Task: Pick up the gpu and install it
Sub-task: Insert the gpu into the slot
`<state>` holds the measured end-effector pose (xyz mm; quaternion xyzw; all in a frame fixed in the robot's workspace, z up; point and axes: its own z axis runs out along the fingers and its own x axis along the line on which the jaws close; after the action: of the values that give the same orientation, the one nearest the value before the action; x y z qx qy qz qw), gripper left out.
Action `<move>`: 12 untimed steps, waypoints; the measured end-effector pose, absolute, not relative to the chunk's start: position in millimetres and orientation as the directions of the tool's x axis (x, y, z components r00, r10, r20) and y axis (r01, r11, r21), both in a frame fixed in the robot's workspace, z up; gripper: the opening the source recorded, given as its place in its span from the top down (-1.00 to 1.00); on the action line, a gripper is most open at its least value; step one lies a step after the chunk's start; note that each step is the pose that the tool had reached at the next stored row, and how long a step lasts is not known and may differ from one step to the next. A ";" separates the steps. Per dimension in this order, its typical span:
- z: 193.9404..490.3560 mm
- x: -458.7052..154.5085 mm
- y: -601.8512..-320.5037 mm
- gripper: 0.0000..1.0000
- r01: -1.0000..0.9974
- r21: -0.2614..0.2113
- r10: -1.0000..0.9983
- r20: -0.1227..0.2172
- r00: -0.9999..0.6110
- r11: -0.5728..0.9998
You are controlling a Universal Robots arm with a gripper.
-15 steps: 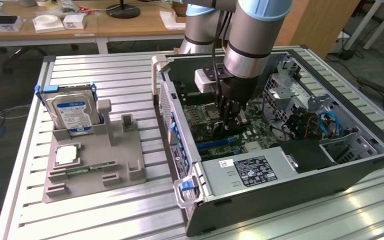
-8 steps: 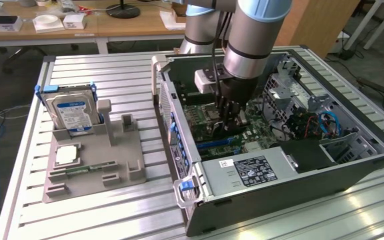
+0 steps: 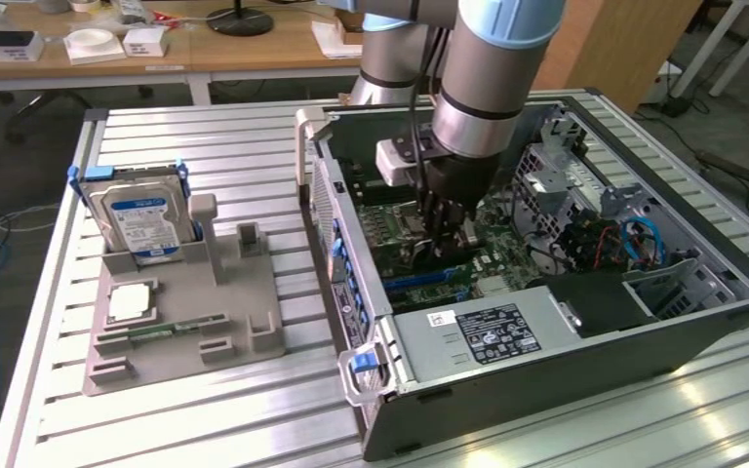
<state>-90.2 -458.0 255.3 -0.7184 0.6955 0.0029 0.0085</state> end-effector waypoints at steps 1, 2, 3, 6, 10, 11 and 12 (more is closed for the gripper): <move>255.0 -90.7 -458.0 0.47 -0.999 -0.008 -0.999 -0.016 0.032 -0.032; 254.4 -90.8 -458.0 0.47 -0.999 -0.008 -0.999 -0.016 0.033 -0.032; 253.6 -90.8 -458.0 0.47 -0.999 -0.008 -0.999 -0.016 0.033 -0.032; 251.4 -91.0 -458.3 0.47 -0.999 -0.008 -0.999 -0.016 0.032 -0.032; 249.8 -92.6 -458.3 0.47 -0.999 -0.008 -0.999 -0.016 0.032 -0.032; 249.6 -92.8 -458.3 0.47 -0.999 -0.008 -0.999 -0.016 0.032 -0.032; 249.6 -92.7 -458.3 0.47 -0.999 -0.008 -0.999 -0.016 0.033 -0.032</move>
<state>-92.7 -458.3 249.6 -0.7185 0.6955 0.0029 0.0084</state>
